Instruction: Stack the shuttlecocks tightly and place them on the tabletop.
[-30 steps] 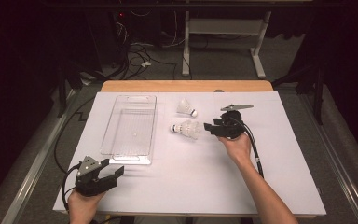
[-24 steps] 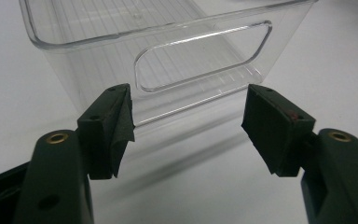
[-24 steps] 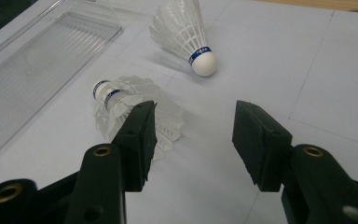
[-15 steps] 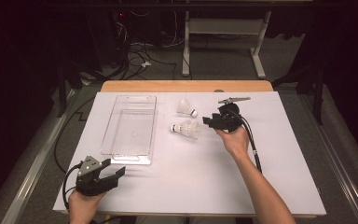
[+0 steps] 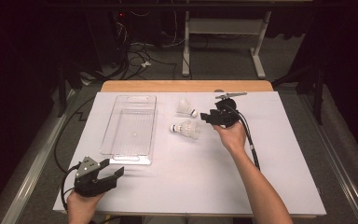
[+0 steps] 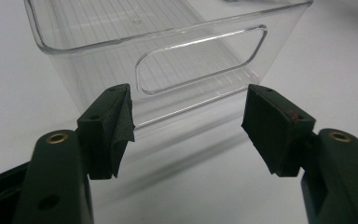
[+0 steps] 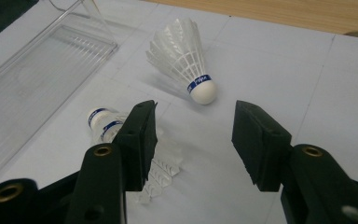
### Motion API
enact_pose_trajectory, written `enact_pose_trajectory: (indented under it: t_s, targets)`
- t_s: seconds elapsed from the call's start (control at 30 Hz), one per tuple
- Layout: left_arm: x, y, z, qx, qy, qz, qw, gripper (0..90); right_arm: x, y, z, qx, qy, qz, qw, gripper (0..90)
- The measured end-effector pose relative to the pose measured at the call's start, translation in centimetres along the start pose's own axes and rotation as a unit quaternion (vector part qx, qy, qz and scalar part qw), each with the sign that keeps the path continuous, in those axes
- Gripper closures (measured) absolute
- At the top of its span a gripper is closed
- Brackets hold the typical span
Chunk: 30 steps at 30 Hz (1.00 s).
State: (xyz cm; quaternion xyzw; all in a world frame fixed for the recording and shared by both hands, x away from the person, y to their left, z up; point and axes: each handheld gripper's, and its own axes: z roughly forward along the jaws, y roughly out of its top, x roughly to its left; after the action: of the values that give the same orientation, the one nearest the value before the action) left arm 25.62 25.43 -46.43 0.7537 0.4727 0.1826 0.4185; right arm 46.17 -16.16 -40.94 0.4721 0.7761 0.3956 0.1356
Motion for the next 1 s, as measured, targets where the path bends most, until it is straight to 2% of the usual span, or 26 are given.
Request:
enact_pose_trajectory:
  t_s: [0.13, 0.27, 0.53, 0.73, 1.0]
  targets:
    - [-0.1, 0.1, 0.1, -0.002, -0.008, -0.002, 1.0, 34.0, 0.0, 0.3, 1.1, 0.01, 0.001, -0.002, 0.9999, 50.0]
    - [0.0, 0.1, 0.1, 0.001, -0.003, 0.004, 1.0, 34.1, 0.3, 0.7, 1.6, 0.017, -0.005, -0.01, 0.9998, 50.0]
    - [0.3, -0.1, -0.2, -0.003, 0.003, -0.003, 1.0, 34.1, 0.5, 2.1, 2.0, 0.023, -0.018, -0.014, 0.9995, 50.4]
    - [0.4, -0.1, -0.2, -0.002, 0.003, -0.004, 1.0, 34.1, 0.9, 3.1, 2.9, 0.034, -0.022, -0.019, 0.999, 50.7]
    - [0.5, -0.2, -0.2, 0.0, 0.003, -0.006, 1.0, 34.1, 1.2, 4.3, 4.7, 0.039, -0.018, -0.006, 0.9991, 50.7]
